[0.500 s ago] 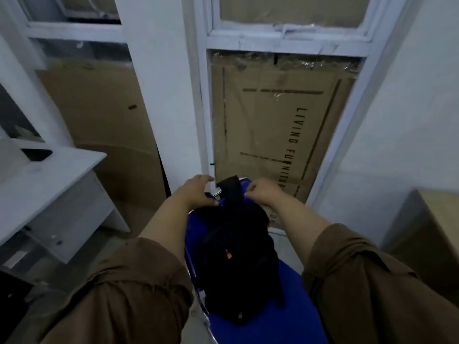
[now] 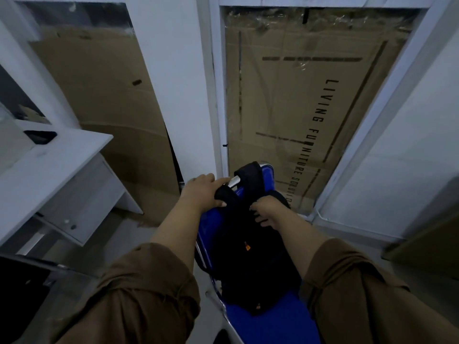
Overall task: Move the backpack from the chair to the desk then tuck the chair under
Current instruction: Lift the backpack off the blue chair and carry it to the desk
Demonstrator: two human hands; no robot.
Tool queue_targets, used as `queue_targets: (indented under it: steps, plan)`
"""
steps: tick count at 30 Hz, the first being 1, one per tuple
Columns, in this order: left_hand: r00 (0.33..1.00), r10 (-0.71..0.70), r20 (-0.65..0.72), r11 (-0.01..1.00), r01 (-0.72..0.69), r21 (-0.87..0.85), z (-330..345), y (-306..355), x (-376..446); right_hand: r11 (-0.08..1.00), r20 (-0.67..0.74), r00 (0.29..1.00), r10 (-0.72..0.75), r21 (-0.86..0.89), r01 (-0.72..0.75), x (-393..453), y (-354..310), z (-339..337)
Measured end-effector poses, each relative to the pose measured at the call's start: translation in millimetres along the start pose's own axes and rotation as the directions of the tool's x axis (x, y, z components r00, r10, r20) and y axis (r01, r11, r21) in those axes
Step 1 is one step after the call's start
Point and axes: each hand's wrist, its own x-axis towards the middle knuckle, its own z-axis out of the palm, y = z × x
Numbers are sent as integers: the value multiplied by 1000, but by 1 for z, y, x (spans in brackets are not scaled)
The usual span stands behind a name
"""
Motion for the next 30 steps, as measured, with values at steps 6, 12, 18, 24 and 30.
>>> queue_targets:
  steps: [6, 12, 18, 24, 30]
  plan:
    - [977, 10, -212, 996, 9, 87, -5, 16, -28, 952, -93, 993, -68, 293, 93, -16, 13, -12]
    - [993, 68, 93, 918, -26, -395, 24, 44, -64, 884, -129, 991, -28, 460, 85, -34, 28, -28]
    - [952, 79, 296, 930, 36, -365, 49, 61, -57, 841, -106, 993, -52, 531, 100, -36, 38, -41]
    - [938, 51, -344, 967, -132, -217, 28, 72, -13, 813, -115, 991, -68, 569, 122, -28, 45, -46]
    - [968, 6, -250, 934, -95, -344, 18, 75, 41, 797, -139, 988, -63, 589, 134, -17, 55, -46]
